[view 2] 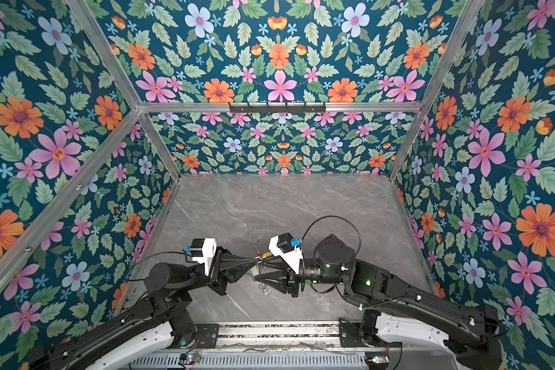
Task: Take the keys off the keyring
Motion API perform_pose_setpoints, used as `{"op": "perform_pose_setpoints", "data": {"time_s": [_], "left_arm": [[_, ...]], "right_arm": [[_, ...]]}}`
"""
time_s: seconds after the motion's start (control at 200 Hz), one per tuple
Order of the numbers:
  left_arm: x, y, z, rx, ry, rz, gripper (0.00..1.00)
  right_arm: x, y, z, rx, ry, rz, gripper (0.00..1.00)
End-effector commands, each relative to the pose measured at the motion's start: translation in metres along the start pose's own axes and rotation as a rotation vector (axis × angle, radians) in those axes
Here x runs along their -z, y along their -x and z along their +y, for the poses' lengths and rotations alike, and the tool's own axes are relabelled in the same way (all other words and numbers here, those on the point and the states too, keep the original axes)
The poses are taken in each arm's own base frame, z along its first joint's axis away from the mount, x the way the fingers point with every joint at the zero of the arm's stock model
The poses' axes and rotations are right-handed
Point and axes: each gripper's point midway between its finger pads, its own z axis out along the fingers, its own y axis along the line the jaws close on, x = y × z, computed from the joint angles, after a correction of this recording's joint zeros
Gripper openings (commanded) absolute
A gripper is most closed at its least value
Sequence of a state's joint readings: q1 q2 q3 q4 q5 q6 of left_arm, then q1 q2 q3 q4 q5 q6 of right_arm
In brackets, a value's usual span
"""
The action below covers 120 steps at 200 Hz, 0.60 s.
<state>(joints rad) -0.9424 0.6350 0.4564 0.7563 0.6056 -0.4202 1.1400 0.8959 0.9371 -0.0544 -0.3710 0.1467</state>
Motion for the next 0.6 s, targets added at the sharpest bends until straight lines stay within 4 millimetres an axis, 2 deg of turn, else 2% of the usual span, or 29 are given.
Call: {"op": "perform_pose_setpoints", "data": {"time_s": [0.0,0.21,0.32,0.405,0.595], "left_arm": [[0.003,0.015,-0.012,-0.035,-0.043,-0.057,0.00],[0.007,0.019,-0.016,-0.040,-0.049,-0.070,0.00],[0.009,0.020,-0.020,-0.038,-0.064,-0.073,0.00],[0.011,0.020,-0.025,-0.034,-0.086,-0.073,0.00],[0.008,0.019,-0.036,-0.006,-0.164,-0.061,0.00]], "right_arm": [[0.007,0.002,0.012,0.009,0.053,-0.008,0.45],[0.020,-0.004,0.010,0.008,0.022,-0.018,0.47],[0.035,0.002,-0.001,0.036,-0.076,-0.060,0.48],[0.045,0.011,-0.005,0.060,-0.126,-0.097,0.52],[0.038,0.019,0.004,0.102,-0.076,-0.064,0.56]]}}
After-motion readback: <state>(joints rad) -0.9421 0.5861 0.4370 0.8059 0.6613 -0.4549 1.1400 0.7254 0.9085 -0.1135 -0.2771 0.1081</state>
